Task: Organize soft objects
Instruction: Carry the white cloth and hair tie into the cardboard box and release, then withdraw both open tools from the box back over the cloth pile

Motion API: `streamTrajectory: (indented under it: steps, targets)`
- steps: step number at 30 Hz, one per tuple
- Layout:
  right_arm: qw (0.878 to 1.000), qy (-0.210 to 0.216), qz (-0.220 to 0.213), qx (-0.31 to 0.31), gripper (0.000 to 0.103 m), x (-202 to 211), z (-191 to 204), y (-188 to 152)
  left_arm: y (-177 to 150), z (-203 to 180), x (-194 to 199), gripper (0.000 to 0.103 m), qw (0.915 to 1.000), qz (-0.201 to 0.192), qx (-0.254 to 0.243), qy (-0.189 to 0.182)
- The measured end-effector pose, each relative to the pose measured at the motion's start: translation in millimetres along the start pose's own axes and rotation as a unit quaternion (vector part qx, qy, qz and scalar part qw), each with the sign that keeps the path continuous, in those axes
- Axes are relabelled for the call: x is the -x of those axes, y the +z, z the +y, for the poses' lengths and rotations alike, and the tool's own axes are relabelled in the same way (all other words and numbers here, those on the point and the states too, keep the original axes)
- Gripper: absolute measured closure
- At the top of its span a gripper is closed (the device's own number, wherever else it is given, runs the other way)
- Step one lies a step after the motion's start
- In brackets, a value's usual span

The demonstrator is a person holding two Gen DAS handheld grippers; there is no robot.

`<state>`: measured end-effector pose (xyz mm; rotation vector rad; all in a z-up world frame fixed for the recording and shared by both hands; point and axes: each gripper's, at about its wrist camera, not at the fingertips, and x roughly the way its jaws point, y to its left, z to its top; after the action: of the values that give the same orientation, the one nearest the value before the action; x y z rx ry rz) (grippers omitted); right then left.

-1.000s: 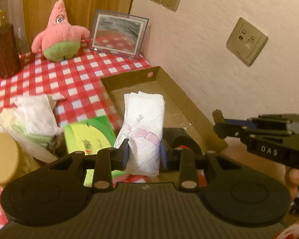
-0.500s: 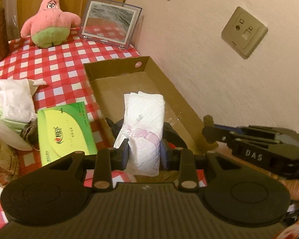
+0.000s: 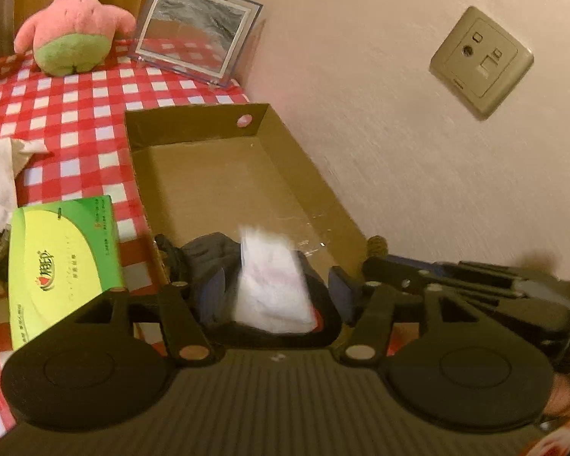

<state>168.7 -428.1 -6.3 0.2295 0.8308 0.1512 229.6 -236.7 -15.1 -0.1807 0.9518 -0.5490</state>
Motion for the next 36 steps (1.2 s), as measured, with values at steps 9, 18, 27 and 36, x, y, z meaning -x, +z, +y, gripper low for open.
streamTrajectory:
  steps: [9, 18, 27, 36]
  targets:
    - [1.000, 0.005, 0.006, -0.002, 0.092, -3, 3, -4, -7, 8, 14, 0.046, 0.9996, -0.013, -0.006, 0.022]
    - [1.000, -0.001, 0.005, 0.000, 0.092, -5, 2, -3, -10, 4, 25, 0.046, 0.9991, -0.022, -0.024, 0.027]
    - [1.000, 0.006, -0.005, -0.030, 0.048, -3, -8, 0, -12, 7, 28, 0.046, 0.9989, -0.024, -0.028, 0.030]
    - [1.000, 0.004, 0.001, -0.018, 0.048, 3, 1, -7, -20, 16, 39, 0.046, 0.9988, -0.025, -0.027, 0.033]
